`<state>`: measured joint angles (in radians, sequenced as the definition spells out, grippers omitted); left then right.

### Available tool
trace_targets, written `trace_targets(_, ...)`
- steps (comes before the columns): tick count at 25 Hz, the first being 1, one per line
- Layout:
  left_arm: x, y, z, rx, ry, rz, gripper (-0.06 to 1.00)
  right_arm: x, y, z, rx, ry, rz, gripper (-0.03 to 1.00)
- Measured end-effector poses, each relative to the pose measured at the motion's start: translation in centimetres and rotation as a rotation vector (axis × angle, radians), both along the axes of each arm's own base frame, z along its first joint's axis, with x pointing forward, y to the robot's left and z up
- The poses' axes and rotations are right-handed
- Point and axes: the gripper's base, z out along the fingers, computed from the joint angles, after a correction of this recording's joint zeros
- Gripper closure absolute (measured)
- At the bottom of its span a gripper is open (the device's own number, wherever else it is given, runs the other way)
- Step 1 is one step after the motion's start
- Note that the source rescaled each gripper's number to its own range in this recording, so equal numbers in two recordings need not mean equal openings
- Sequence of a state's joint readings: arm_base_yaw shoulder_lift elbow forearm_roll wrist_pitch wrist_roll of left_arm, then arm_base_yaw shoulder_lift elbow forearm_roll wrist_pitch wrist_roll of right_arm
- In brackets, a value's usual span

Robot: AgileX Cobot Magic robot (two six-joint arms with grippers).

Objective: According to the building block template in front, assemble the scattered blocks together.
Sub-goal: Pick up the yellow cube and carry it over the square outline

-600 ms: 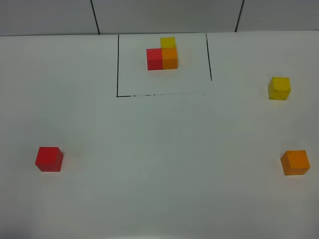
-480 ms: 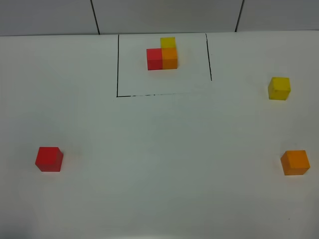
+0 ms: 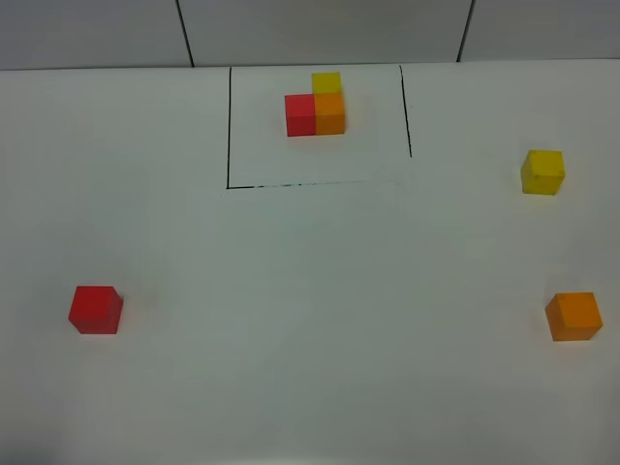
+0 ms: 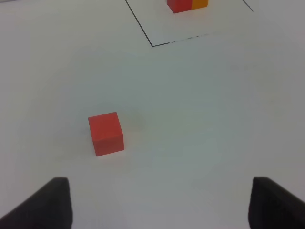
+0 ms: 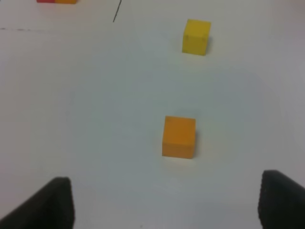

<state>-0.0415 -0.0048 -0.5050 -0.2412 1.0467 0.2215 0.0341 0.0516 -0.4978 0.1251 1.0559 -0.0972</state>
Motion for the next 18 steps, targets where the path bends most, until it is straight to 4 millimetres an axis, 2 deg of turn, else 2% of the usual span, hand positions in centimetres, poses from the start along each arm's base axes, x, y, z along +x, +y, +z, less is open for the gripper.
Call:
trace_targets(6,0.0,0.0,0.0,0.0,0.0,0.0,0.25,0.0,0.0,0.0,0.001,0.0,0.0,0.28)
trace_targets(10,0.0,0.0,0.0,0.0,0.0,0.0,0.25,0.8,0.1,0.8,0.004,0.03,0.001,0.17)
trace_targets(13,0.0,0.0,0.0,0.0,0.0,0.0,0.25,2.9,0.1,2.2,0.003,0.096,0.001,0.06)
trace_targets(16,0.0,0.0,0.0,0.0,0.0,0.0,0.25,6.3,0.2,3.2,-0.002,0.157,-0.004,-0.01)
trace_targets(18,0.0,0.0,0.0,0.0,0.0,0.0,0.25,9.5,0.3,3.5,-0.003,0.199,-0.012,-0.02)
